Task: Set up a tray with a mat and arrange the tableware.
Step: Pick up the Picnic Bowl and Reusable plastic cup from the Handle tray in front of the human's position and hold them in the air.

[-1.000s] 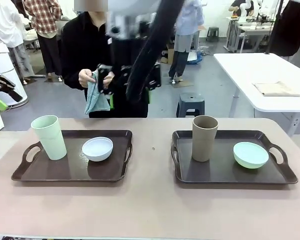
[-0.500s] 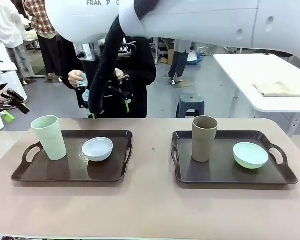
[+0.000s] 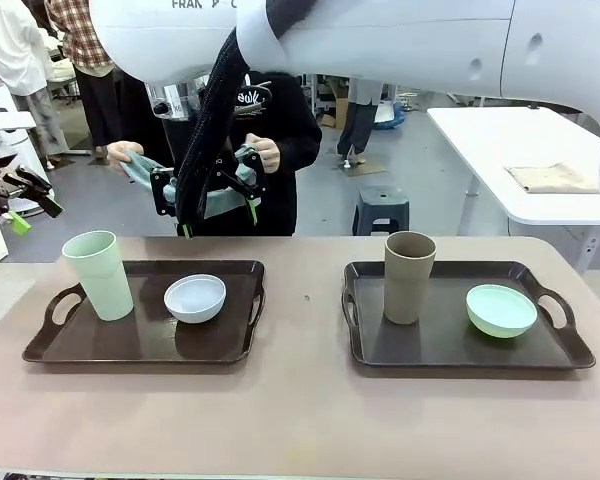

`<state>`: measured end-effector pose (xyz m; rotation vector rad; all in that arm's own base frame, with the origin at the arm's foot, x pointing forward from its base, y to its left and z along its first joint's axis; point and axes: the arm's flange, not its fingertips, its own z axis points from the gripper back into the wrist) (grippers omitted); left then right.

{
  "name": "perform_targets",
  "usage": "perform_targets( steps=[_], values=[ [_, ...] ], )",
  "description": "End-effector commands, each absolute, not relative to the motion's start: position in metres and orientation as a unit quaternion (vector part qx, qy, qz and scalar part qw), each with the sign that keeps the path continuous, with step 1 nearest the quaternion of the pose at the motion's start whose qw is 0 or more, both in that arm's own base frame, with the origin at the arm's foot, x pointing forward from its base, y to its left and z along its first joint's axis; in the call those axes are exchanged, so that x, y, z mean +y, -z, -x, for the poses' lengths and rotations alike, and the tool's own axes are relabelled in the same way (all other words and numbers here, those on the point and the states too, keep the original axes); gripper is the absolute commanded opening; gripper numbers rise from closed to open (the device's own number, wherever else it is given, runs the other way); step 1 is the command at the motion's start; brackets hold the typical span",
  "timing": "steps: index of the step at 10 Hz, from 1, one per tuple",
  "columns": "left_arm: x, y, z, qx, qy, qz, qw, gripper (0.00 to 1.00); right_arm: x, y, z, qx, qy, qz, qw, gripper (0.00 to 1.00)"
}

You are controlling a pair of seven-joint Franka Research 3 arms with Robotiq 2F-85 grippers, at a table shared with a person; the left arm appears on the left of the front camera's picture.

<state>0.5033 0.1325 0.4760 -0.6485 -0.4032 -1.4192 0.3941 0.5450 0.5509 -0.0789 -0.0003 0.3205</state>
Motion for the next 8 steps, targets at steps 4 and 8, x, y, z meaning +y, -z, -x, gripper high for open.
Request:
perform_targets(
  steps=[4, 8],
  values=[
    [0.186, -0.444, -0.502, -0.276, 0.664, 0.290, 0.631, 1.00, 0.551, -0.507, -0.396, -0.067, -0.151, -0.035, 0.986, 1.00],
    [0.190, -0.372, -0.500, -0.312, 0.660, 0.374, 0.572, 1.00, 0.551, -0.469, -0.401, -0.083, -0.142, -0.018, 0.986, 1.00]
  ],
)
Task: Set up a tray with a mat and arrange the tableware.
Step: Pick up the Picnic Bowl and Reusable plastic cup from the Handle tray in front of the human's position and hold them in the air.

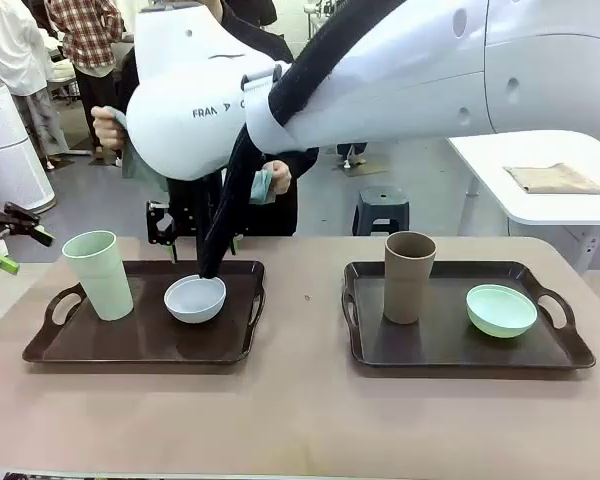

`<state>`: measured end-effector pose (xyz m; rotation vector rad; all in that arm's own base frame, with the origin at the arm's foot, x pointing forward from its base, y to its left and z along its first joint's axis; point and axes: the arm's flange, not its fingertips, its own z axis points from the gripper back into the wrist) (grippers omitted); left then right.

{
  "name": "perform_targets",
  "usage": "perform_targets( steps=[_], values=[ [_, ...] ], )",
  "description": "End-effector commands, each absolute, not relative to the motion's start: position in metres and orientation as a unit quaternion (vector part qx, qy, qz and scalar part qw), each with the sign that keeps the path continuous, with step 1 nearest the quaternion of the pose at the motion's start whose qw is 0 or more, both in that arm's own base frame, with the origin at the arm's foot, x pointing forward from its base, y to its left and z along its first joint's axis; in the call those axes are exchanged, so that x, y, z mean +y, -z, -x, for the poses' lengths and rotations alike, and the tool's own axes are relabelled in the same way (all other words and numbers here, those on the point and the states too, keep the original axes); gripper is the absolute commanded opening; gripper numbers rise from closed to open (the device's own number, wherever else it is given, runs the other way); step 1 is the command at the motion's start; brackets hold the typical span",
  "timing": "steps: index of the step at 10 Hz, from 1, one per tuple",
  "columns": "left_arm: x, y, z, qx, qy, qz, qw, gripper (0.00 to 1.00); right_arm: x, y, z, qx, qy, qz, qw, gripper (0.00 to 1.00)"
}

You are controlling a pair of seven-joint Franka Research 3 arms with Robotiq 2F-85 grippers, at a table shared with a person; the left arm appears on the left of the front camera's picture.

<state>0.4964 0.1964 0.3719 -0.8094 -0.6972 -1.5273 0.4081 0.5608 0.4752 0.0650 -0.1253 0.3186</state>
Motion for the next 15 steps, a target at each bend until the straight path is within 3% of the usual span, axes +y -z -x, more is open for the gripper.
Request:
perform_targets(
  steps=[1, 3, 4, 6, 15],
  values=[
    [0.186, -0.365, -0.500, -0.318, 0.662, 0.382, 0.560, 1.00, 0.552, -0.454, -0.408, -0.092, -0.144, -0.020, 0.985, 1.00],
    [0.185, -0.369, -0.502, -0.321, 0.644, 0.375, 0.585, 1.00, 0.553, -0.437, -0.419, -0.107, -0.137, -0.024, 0.984, 1.00],
    [0.181, -0.354, -0.499, -0.304, 0.660, 0.382, 0.571, 1.00, 0.556, -0.454, -0.418, -0.073, -0.151, -0.023, 0.986, 1.00],
    [0.181, -0.354, -0.499, -0.304, 0.660, 0.382, 0.571, 1.00, 0.556, -0.454, -0.418, -0.073, -0.151, -0.023, 0.986, 1.00],
    [0.132, -0.330, -0.518, -0.335, 0.653, 0.349, 0.583, 1.00, 0.575, -0.373, -0.471, -0.089, -0.129, -0.022, 0.987, 1.00]
  ],
)
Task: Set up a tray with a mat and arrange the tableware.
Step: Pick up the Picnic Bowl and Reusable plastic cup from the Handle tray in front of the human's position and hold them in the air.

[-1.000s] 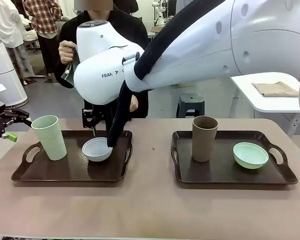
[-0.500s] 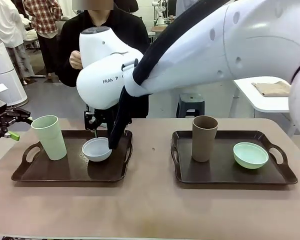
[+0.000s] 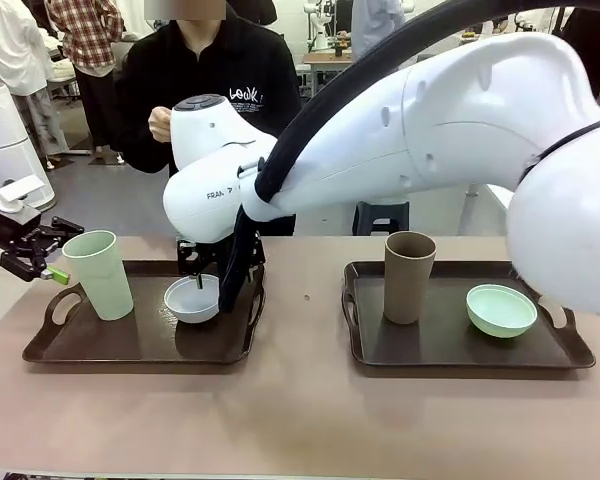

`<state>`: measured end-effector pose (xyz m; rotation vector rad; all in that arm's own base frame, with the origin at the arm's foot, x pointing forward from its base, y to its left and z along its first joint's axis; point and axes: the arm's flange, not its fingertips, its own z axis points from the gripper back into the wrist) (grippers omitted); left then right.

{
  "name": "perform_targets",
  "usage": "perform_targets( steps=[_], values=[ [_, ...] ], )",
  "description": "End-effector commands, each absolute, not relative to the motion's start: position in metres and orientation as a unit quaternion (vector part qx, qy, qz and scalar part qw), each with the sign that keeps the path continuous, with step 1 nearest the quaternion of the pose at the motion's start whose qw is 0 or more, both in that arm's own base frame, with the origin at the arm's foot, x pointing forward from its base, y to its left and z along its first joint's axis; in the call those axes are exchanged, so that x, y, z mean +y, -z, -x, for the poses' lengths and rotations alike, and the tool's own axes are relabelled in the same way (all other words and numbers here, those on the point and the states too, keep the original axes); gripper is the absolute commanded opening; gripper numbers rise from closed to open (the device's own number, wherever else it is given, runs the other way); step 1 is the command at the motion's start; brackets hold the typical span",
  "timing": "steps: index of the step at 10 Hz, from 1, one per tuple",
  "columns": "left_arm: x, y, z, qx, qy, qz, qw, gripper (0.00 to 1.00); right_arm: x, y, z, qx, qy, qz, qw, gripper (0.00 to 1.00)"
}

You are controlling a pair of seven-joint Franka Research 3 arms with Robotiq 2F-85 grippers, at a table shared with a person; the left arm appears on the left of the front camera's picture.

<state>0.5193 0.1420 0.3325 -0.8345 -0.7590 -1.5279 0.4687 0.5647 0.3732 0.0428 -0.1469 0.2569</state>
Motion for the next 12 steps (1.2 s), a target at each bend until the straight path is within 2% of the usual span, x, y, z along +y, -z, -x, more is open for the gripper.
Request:
perform_targets(
  steps=[1, 8, 9, 10, 11, 12],
  values=[
    [0.123, -0.325, -0.519, -0.330, 0.656, 0.355, 0.579, 1.00, 0.579, -0.368, -0.471, -0.090, -0.133, -0.021, 0.987, 1.00],
    [0.096, -0.308, -0.521, -0.302, 0.665, 0.385, 0.564, 1.00, 0.581, -0.337, -0.482, -0.093, -0.147, -0.038, 0.984, 1.00],
    [0.094, -0.308, -0.520, -0.303, 0.665, 0.387, 0.562, 0.42, 0.578, -0.335, -0.482, -0.092, -0.164, -0.031, 0.982, 0.42],
    [0.093, -0.309, -0.521, -0.303, 0.668, 0.389, 0.558, 0.42, 0.576, -0.335, -0.481, -0.091, -0.172, -0.034, 0.980, 0.41],
    [0.096, -0.308, -0.521, -0.303, 0.667, 0.390, 0.557, 0.00, 0.575, -0.335, -0.481, -0.091, -0.173, -0.035, 0.980, 0.00],
    [0.098, -0.309, -0.523, -0.303, 0.667, 0.391, 0.557, 0.37, 0.574, -0.336, -0.481, -0.092, -0.172, -0.036, 0.980, 0.36]
  ],
)
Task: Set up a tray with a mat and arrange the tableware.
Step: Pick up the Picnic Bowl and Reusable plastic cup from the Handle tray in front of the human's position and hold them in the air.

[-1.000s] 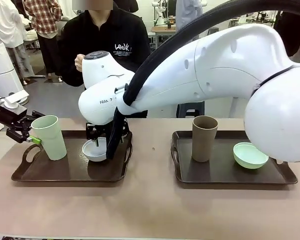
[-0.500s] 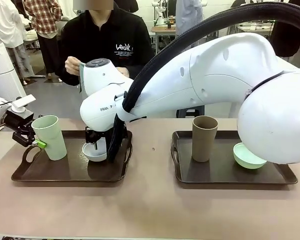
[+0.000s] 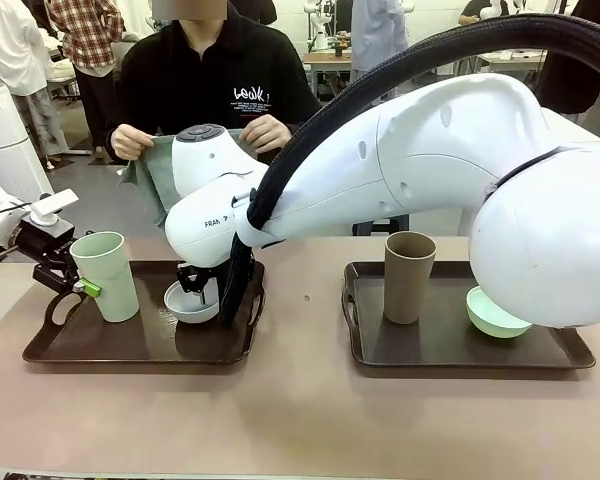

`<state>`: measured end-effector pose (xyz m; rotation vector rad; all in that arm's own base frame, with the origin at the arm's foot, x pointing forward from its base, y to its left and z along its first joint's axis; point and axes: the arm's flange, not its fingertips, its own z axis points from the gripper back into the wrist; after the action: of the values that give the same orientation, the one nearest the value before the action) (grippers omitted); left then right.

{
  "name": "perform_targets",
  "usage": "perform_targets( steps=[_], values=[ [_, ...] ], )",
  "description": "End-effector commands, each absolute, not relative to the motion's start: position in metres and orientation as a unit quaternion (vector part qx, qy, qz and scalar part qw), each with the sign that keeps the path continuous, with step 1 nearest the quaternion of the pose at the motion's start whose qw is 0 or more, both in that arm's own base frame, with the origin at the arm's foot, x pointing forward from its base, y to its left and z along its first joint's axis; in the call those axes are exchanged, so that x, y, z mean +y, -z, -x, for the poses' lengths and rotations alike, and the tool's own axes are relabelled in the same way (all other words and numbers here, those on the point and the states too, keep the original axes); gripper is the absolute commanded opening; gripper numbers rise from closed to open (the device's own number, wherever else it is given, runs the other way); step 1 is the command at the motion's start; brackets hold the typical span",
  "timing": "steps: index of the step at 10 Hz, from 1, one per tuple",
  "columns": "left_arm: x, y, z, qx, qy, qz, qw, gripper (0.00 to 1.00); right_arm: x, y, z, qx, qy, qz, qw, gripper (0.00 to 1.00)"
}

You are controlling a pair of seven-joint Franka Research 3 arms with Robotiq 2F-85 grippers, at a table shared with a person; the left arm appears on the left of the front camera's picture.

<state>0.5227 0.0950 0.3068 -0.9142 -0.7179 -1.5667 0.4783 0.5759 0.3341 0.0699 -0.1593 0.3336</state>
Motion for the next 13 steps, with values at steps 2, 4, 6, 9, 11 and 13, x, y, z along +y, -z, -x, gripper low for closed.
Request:
perform_targets(
  steps=[2, 4, 6, 9, 11, 13],
  values=[
    [0.101, -0.308, -0.523, -0.301, 0.665, 0.392, 0.560, 0.00, 0.574, -0.337, -0.480, -0.090, -0.171, -0.026, 0.981, 0.00],
    [0.102, -0.307, -0.524, -0.299, 0.662, 0.395, 0.562, 0.29, 0.574, -0.340, -0.478, -0.092, -0.175, -0.020, 0.980, 0.00],
    [0.105, -0.306, -0.524, -0.296, 0.665, 0.397, 0.560, 0.00, 0.573, -0.340, -0.477, -0.091, -0.174, -0.017, 0.980, 0.00],
    [0.110, -0.322, -0.517, -0.295, 0.665, 0.417, 0.544, 0.00, 0.569, -0.360, -0.465, -0.075, -0.155, -0.037, 0.984, 0.02],
    [0.120, -0.353, -0.497, -0.302, 0.659, 0.429, 0.539, 0.00, 0.560, -0.404, -0.436, -0.084, -0.148, -0.056, 0.984, 0.02],
    [0.126, -0.396, -0.465, -0.327, 0.678, 0.415, 0.511, 0.00, 0.550, -0.441, -0.407, -0.096, -0.129, -0.059, 0.985, 0.02]
  ],
)
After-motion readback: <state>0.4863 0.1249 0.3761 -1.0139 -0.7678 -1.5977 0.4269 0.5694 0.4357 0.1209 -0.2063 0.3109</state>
